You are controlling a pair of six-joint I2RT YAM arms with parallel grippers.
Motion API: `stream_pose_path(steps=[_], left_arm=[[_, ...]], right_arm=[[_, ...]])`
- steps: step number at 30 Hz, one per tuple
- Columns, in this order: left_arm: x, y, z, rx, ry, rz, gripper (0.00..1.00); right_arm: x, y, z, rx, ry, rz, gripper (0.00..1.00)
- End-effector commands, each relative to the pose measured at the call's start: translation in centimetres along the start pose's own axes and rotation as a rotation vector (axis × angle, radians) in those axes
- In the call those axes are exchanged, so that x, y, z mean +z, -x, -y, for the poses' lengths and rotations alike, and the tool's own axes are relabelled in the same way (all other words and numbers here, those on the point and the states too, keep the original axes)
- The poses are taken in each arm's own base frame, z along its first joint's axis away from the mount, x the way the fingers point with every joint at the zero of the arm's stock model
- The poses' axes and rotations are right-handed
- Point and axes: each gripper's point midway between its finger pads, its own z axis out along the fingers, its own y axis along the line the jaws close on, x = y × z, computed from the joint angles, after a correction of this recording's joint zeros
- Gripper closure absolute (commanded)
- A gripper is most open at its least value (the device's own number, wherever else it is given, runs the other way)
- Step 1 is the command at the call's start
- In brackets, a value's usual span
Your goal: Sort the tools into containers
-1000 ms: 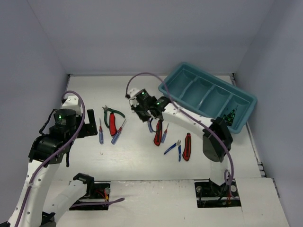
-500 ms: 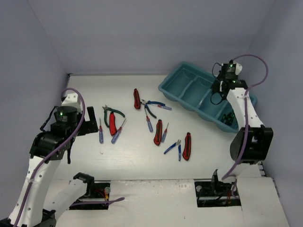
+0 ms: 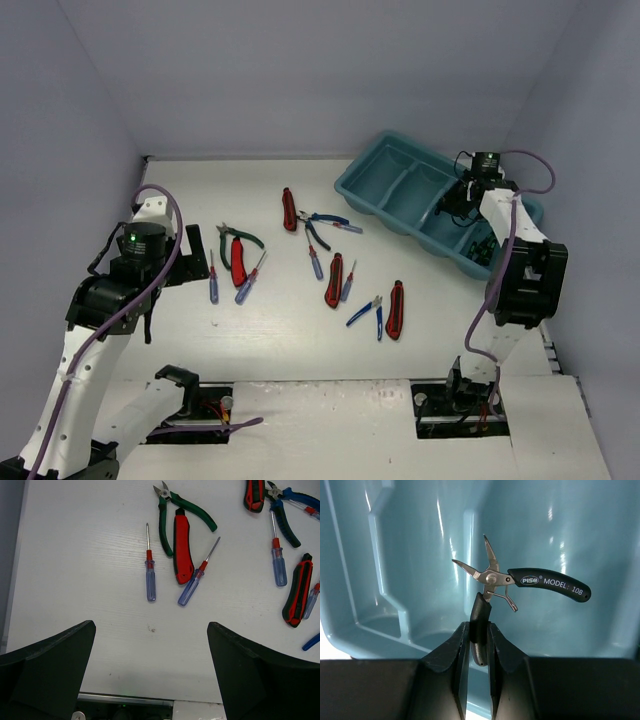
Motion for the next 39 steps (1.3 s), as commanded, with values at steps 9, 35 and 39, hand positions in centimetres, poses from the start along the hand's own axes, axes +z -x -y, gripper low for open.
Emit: stream_pose_path(steps=[9, 35, 39], left_arm=[[-0.4, 0.7, 0.6, -0.021, -0.037, 0.036, 0.08], [0.4, 1.4, 2.0, 0.007, -0.079, -0.002, 0.08], [0.3, 1.3, 2.1, 0.007, -0.085, -0.004, 0.08]], right_arm=[[-0.8, 1.3, -0.1, 0.061, 0.024, 0.083, 0.59], [-8.1, -27.8, -1.7, -0.396, -0.049, -0.044, 0.51], [-7.8, -31.1, 0.4, -0.381, -0.135, -0.081, 0.57]])
